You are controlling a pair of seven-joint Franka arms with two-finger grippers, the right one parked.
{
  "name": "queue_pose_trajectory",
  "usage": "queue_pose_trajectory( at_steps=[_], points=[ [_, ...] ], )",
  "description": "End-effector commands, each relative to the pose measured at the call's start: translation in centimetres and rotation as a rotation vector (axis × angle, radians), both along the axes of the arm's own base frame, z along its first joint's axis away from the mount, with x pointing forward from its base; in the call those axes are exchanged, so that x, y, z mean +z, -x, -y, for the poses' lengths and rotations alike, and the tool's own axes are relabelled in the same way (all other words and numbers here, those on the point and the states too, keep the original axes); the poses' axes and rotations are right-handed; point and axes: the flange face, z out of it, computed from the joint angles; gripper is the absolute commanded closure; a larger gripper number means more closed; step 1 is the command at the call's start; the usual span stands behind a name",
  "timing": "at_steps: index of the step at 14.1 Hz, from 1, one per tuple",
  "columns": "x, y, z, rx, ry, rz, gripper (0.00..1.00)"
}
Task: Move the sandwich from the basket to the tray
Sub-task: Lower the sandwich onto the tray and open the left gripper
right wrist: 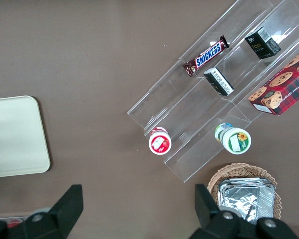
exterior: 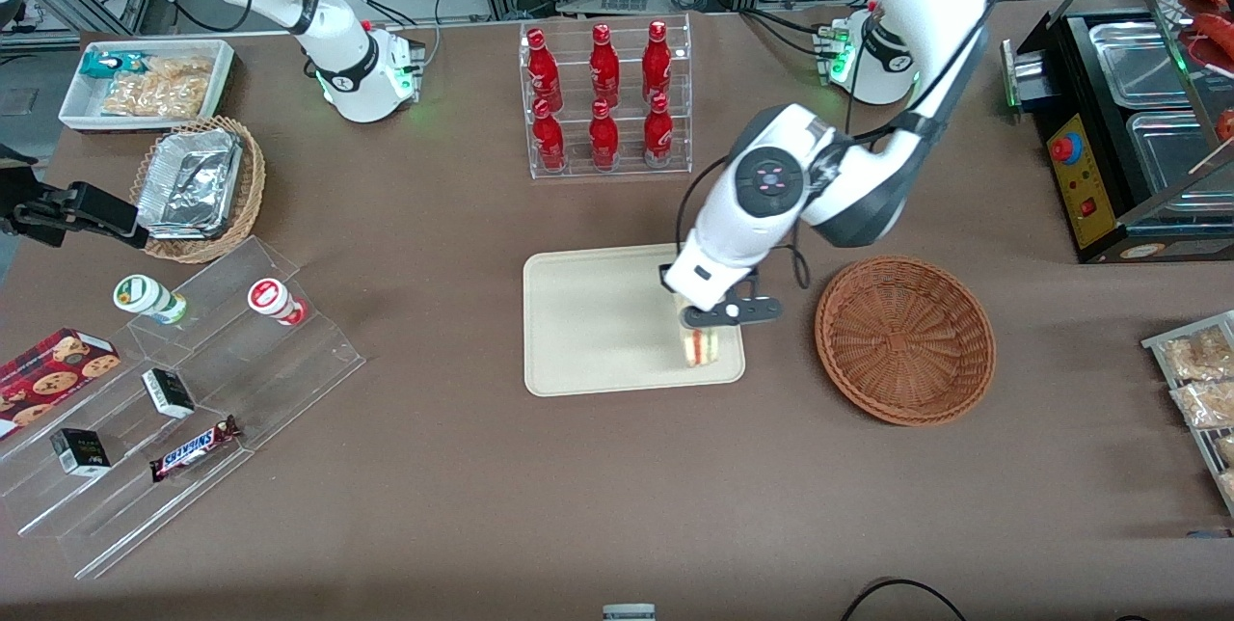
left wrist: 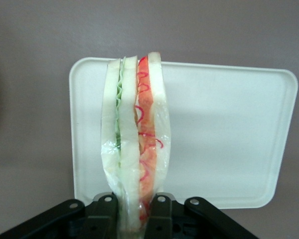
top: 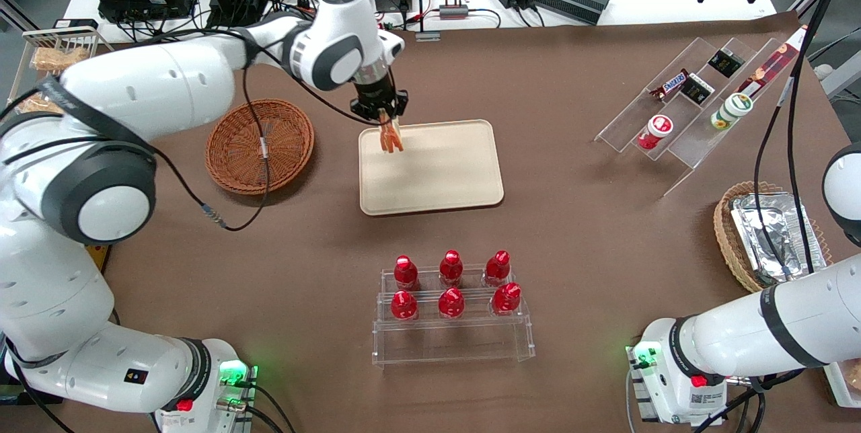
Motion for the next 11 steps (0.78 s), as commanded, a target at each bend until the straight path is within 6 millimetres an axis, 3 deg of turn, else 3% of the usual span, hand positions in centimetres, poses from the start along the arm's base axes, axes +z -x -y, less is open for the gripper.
queue_pose_trajectory(
  at_steps=[1, 3, 7, 11],
  points=[
    [-3.2, 0.2, 2.6, 0.027, -0.062, 0.038, 0.85],
    [-4.7, 1.3, 4.9, 0.022, -0.026, 0.058, 0.85],
    [-5.7, 2.0, 6.5, 0.007, 0.009, 0.067, 0.84],
    [-8.1, 4.3, 8.7, -0.031, 0.003, 0.041, 0.81]
  ],
)
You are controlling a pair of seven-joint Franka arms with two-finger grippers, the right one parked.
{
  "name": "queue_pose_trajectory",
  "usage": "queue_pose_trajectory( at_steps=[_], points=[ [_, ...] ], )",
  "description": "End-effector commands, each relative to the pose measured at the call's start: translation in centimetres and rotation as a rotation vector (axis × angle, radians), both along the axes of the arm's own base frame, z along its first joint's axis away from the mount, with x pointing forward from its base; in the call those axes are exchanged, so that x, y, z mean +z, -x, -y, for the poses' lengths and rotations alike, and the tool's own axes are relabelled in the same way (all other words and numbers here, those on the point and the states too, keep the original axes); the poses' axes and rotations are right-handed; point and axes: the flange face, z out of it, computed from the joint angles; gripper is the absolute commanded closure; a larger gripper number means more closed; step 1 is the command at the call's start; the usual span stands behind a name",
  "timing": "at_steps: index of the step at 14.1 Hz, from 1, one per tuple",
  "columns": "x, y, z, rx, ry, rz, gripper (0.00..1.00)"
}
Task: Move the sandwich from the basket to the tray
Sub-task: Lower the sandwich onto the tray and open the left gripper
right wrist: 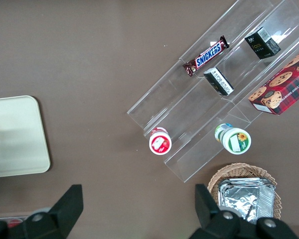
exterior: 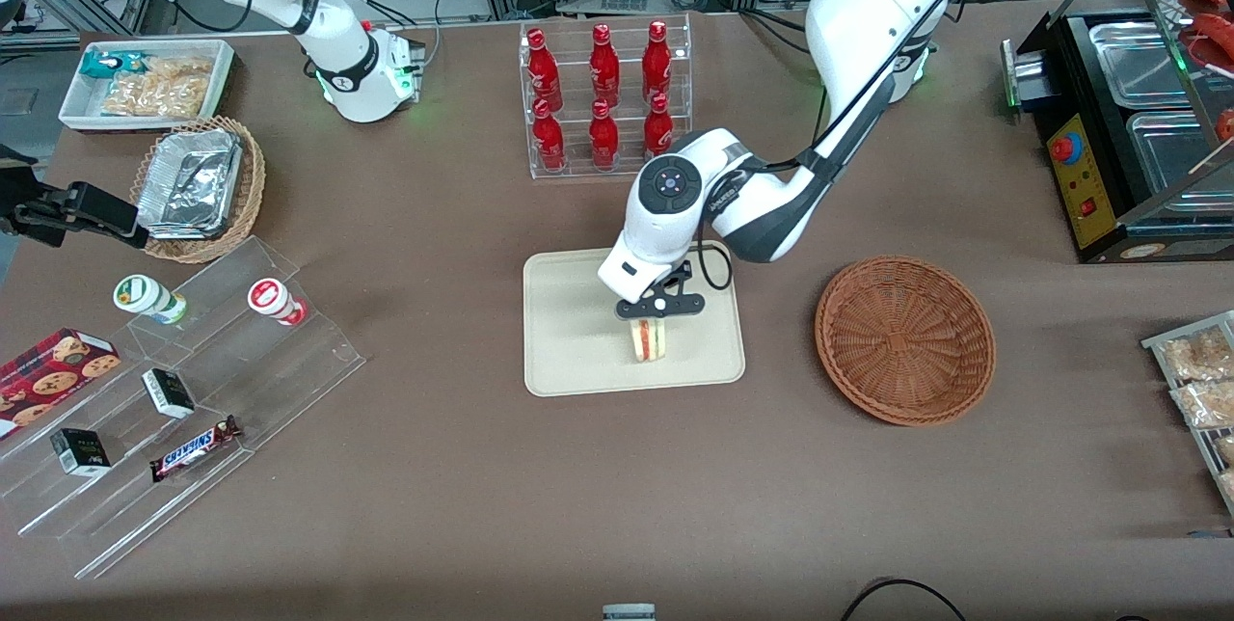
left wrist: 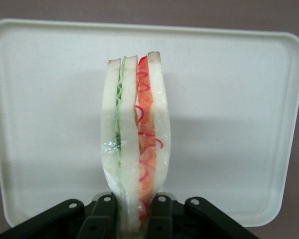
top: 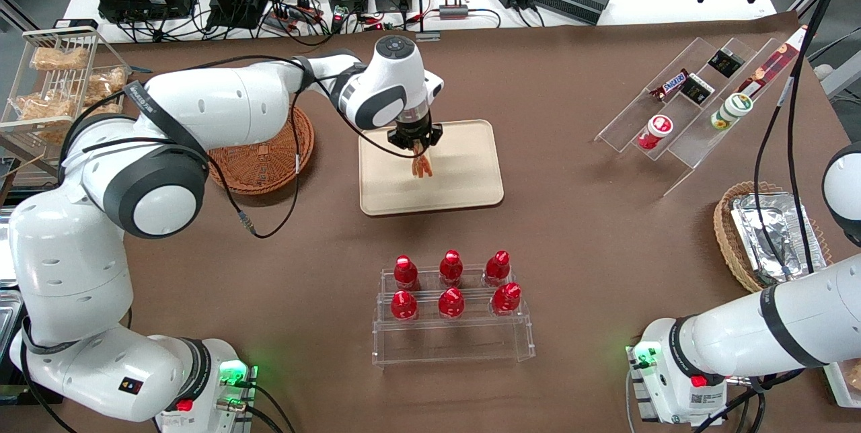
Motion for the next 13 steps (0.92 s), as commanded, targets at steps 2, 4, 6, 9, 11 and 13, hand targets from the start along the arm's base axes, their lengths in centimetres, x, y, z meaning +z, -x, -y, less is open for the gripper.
queue_pose_trajectory(
  at_steps=[2, 4, 6, 9, 11, 13],
  points=[
    [-1.2, 0.5, 1.5, 0.000, -0.002, 0.009, 0.68],
    [-1.1, 0.5, 1.5, 0.001, 0.001, 0.011, 0.18],
    [-1.1, 0.4, 1.4, 0.000, -0.001, 0.012, 0.00],
    [1.0, -1.5, 0.7, -0.011, 0.009, 0.057, 0.00],
    [3.1, -2.9, -0.5, -0.005, 0.008, 0.097, 0.00],
    [5.4, -3.5, -1.1, 0.006, 0.011, 0.125, 0.00]
  ],
)
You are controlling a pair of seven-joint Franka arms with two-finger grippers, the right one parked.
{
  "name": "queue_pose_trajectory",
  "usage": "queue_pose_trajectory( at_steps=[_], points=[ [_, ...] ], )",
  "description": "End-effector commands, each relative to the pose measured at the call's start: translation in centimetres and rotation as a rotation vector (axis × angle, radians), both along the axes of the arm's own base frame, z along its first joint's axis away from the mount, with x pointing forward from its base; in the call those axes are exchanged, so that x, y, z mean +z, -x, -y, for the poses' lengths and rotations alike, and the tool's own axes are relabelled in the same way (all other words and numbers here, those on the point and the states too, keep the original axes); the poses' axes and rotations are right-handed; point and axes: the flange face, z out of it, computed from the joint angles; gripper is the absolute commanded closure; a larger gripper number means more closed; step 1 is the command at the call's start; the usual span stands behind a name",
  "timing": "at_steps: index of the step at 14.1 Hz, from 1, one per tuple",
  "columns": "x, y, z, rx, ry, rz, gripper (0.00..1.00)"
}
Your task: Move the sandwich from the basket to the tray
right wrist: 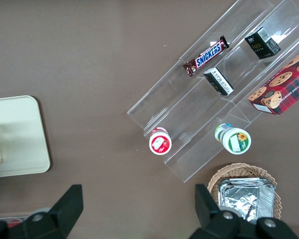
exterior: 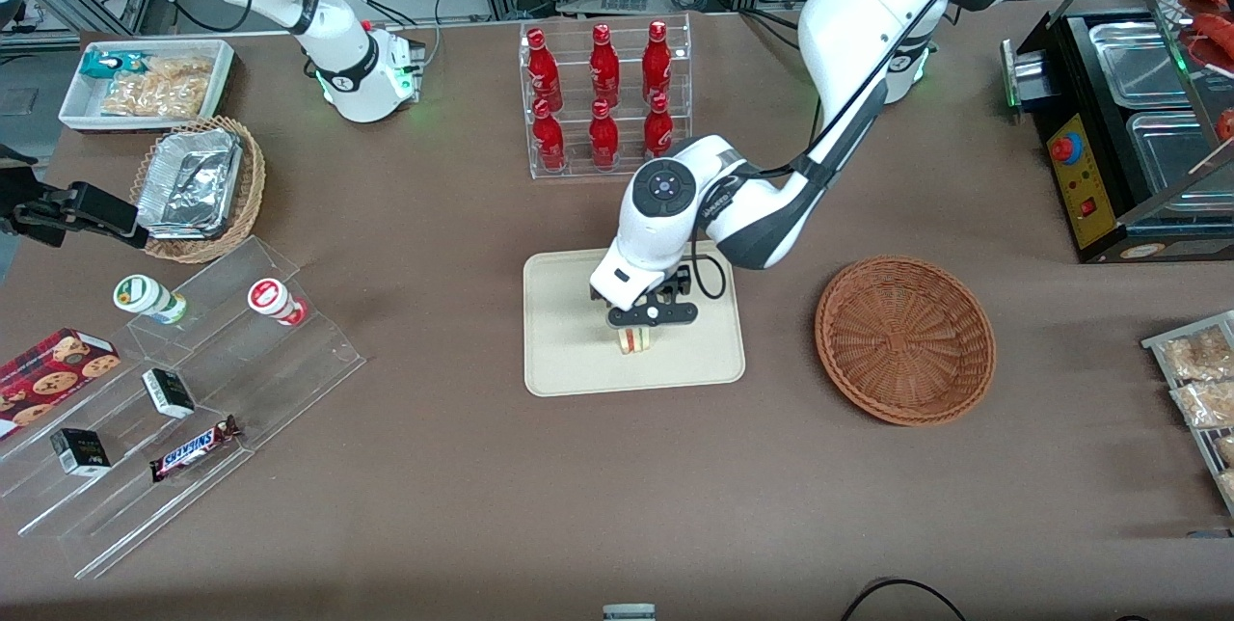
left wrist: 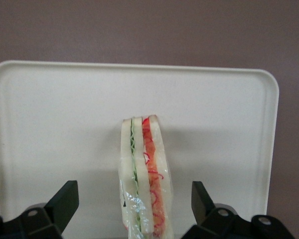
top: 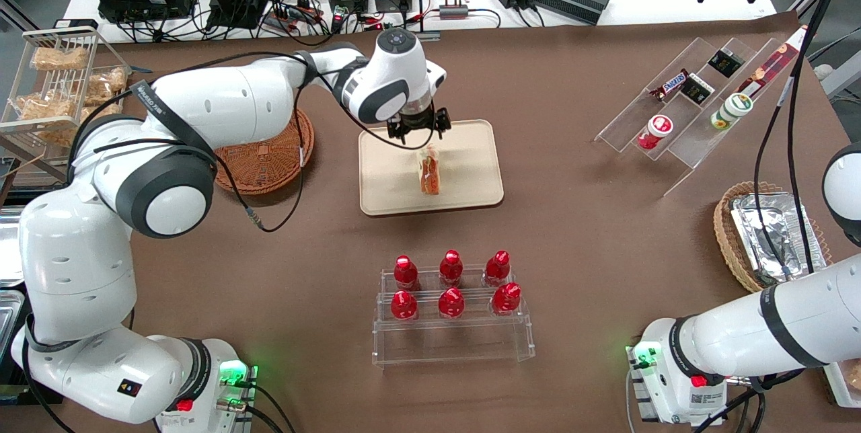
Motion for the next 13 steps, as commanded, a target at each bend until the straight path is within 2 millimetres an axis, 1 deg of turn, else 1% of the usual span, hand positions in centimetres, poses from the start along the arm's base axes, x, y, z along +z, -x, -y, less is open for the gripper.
queue_pose_trajectory(
  at_steps=[1, 2, 3, 4, 5, 6, 7, 9, 11, 12, 13],
  points=[
    [3.5, -0.8, -1.6, 0.013, -0.030, 0.039, 0.00],
    [4.5, -1.3, -2.7, 0.036, -0.044, 0.035, 0.00],
    [5.7, -2.1, -4.1, 0.061, -0.067, 0.034, 0.00],
    [6.9, -2.8, -5.8, 0.081, -0.082, 0.036, 0.00],
    [8.5, -3.7, -8.1, 0.107, -0.099, 0.038, 0.00],
    [9.8, -4.0, -9.8, 0.108, -0.127, 0.024, 0.00],
    [12.2, -4.7, -13.6, 0.096, -0.180, -0.008, 0.00],
    [15.1, -4.8, -17.7, 0.085, -0.244, -0.054, 0.00],
    [17.6, -4.7, -22.0, 0.063, -0.254, -0.123, 0.00],
    [19.0, -4.9, -25.1, 0.040, -0.226, -0.170, 0.00],
    [20.3, -4.8, -27.6, -0.010, -0.213, -0.191, 0.00]
  ],
)
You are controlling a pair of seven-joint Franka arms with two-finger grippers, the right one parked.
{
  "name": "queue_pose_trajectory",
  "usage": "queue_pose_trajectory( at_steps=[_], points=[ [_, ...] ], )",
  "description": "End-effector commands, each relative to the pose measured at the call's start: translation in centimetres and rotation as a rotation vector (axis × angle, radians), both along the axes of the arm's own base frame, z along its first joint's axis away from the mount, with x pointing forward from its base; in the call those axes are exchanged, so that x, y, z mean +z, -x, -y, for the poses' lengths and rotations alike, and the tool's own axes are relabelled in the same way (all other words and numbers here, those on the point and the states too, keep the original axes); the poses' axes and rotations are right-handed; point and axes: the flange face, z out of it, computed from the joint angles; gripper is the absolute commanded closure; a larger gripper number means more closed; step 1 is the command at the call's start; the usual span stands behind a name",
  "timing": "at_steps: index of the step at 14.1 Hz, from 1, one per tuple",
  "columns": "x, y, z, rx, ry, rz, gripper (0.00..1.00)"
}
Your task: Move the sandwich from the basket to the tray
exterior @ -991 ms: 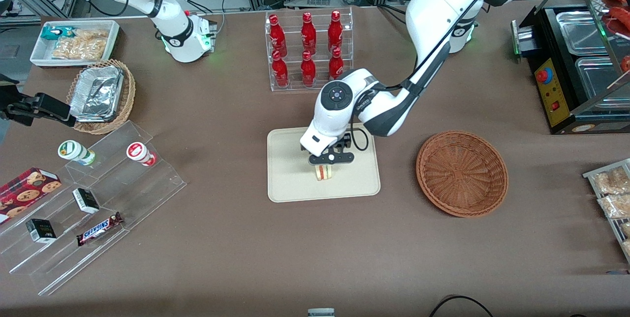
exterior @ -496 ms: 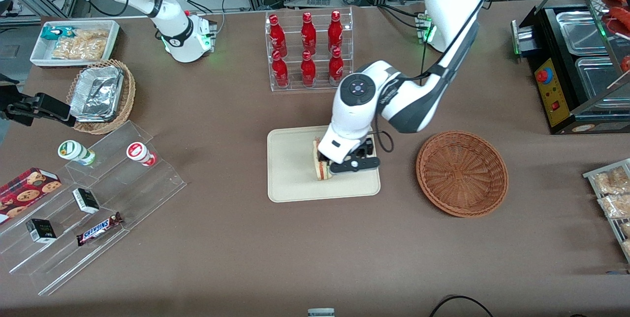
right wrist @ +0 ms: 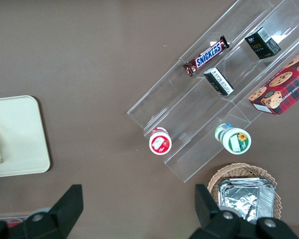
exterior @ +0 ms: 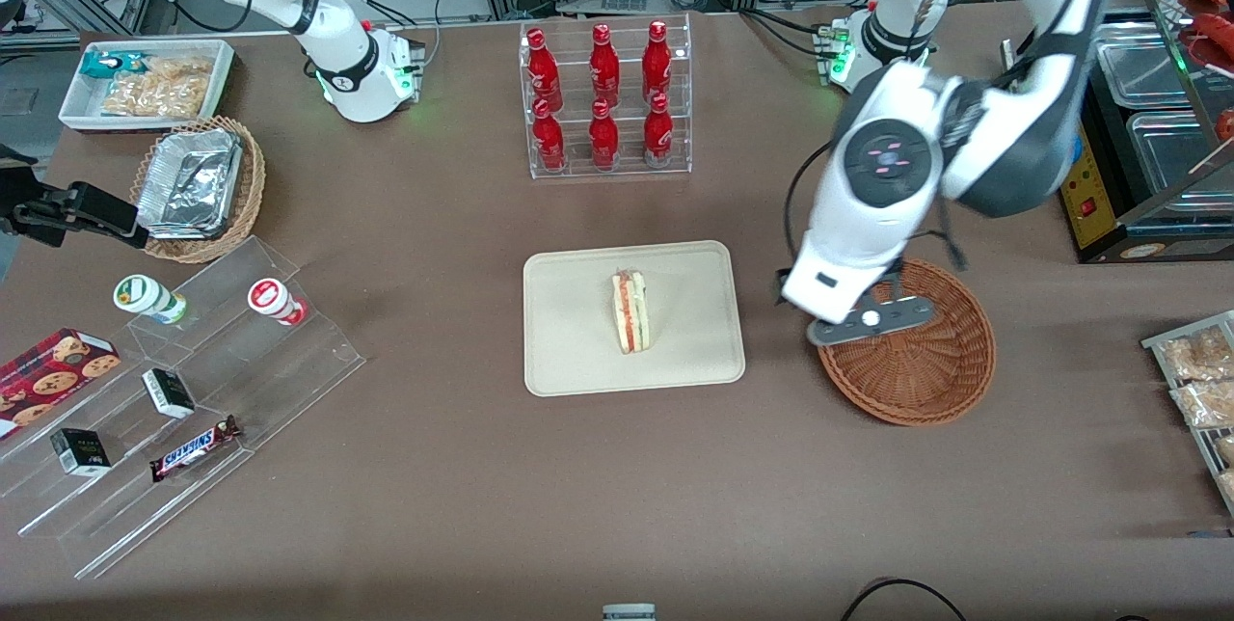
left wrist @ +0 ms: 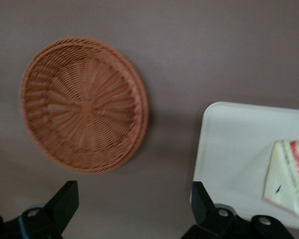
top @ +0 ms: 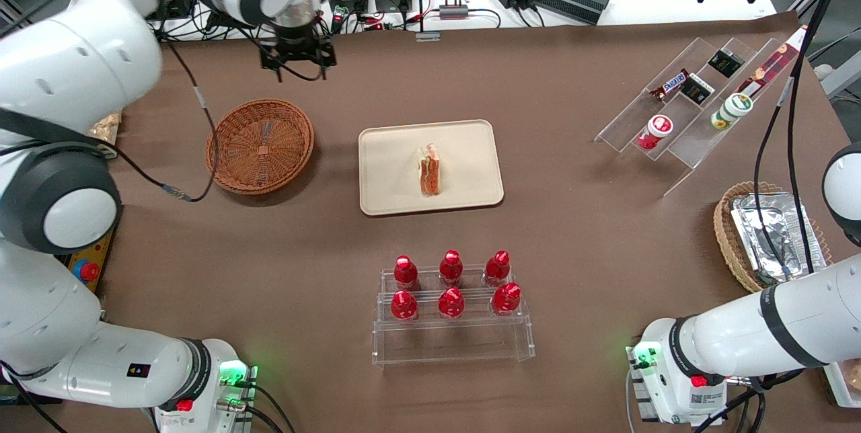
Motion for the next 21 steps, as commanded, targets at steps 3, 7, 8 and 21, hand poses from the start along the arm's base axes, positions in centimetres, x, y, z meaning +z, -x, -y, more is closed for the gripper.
queue_pose_trajectory(
  at_steps=[3, 7, 8, 21],
  points=[
    [6.1, 1.4, -10.6, -0.057, 0.100, -0.099, 0.00],
    [11.7, 3.6, -15.4, -0.120, 0.126, -0.096, 0.00],
    [13.0, 4.0, -15.7, -0.118, 0.124, -0.091, 0.00],
    [17.3, 5.6, -16.1, -0.113, 0.123, -0.079, 0.00]
  ],
)
